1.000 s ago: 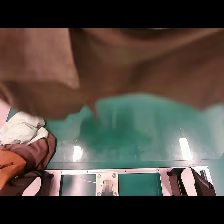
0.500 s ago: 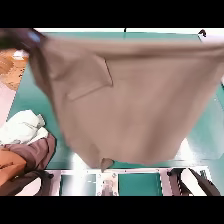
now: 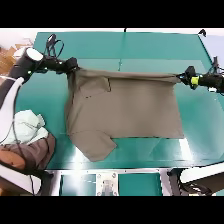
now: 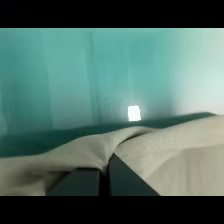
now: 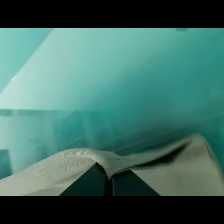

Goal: Fold the shirts.

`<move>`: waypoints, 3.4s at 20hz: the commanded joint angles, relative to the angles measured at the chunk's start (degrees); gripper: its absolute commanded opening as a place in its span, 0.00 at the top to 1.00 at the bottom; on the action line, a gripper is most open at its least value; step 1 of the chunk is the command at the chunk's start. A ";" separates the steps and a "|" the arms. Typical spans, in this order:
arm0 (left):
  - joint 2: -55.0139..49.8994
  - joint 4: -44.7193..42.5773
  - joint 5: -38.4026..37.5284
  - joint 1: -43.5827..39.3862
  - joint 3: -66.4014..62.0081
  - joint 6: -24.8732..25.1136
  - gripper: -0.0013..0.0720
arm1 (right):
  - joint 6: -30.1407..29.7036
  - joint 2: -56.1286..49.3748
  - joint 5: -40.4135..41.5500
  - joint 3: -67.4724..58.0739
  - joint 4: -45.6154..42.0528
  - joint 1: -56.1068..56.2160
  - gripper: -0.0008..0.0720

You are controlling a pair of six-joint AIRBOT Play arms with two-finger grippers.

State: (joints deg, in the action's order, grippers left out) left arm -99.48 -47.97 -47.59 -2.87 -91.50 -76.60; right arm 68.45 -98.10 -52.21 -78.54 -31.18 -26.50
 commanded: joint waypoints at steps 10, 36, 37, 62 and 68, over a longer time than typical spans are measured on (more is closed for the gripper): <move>-9.57 -3.04 -3.26 -0.11 -14.14 1.53 0.95 | 4.46 -15.52 -10.08 -23.87 -4.31 1.88 0.97; -9.14 -11.67 -40.30 2.12 -9.97 -7.80 0.15 | 18.99 -12.17 -37.90 -25.29 -43.65 2.27 0.58; -8.76 -11.65 -44.13 3.23 -10.38 -9.14 0.15 | 19.45 -10.73 -39.58 -25.07 -44.68 1.81 0.71; 40.06 18.86 3.98 5.42 75.95 2.89 0.06 | 26.93 42.53 8.50 59.78 -18.32 -0.76 0.30; 29.55 41.16 5.70 5.42 75.93 20.50 0.42 | 26.86 33.40 17.88 58.10 -9.75 5.66 0.42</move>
State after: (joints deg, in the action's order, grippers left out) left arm -65.39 -18.72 -44.91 2.57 -15.97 -66.02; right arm 95.37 -61.25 -39.24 -19.73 -43.81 -23.29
